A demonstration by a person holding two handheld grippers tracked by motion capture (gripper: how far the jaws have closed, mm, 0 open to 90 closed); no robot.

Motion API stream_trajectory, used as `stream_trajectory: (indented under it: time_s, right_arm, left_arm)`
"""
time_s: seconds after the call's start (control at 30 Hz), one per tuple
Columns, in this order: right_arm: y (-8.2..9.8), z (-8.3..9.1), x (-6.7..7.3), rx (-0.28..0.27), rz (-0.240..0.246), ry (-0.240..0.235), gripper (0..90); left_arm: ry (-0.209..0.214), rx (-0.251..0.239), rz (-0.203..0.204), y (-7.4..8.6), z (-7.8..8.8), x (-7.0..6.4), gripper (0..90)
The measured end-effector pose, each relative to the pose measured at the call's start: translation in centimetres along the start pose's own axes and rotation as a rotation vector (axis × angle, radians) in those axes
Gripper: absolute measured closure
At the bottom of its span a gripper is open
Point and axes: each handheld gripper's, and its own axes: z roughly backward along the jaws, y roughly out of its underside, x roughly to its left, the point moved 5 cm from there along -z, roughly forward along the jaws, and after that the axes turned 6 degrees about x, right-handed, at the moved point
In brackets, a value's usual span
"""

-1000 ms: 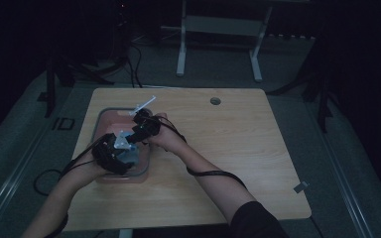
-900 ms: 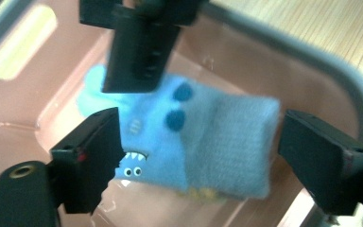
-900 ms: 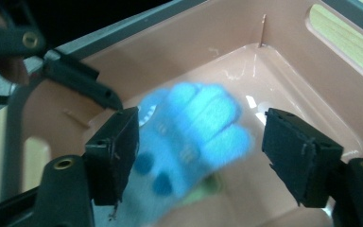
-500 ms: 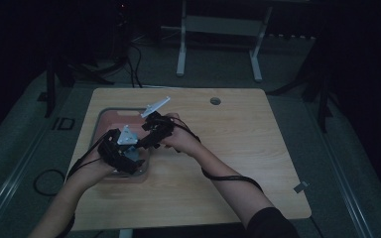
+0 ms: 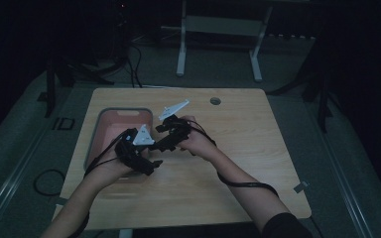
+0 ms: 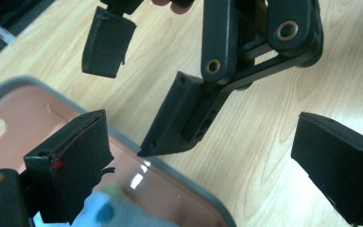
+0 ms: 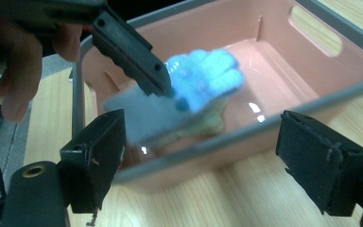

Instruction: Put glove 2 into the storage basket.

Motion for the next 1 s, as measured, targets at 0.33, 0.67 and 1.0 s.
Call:
stream_trajectory:
  time_s: [0.33, 0.67, 1.0]
  right_arm:
    - [2.9, 1.5, -1.3, 0.012, -0.020, 0.018, 16.8]
    - [6.0, 3.4, -2.3, 0.009, -0.056, 0.035, 16.8]
    - [9.5, 5.1, -3.2, -0.008, -0.099, 0.054, 16.7]
  left_arm:
    - [0.052, -0.005, -0.051, -1.8, -1.3, -1.9, 5.7]
    - [0.088, -0.021, -0.087, -3.2, -3.0, -3.9, 5.7]
    - [0.128, -0.003, -0.136, -4.2, -4.9, -5.8, 5.7]
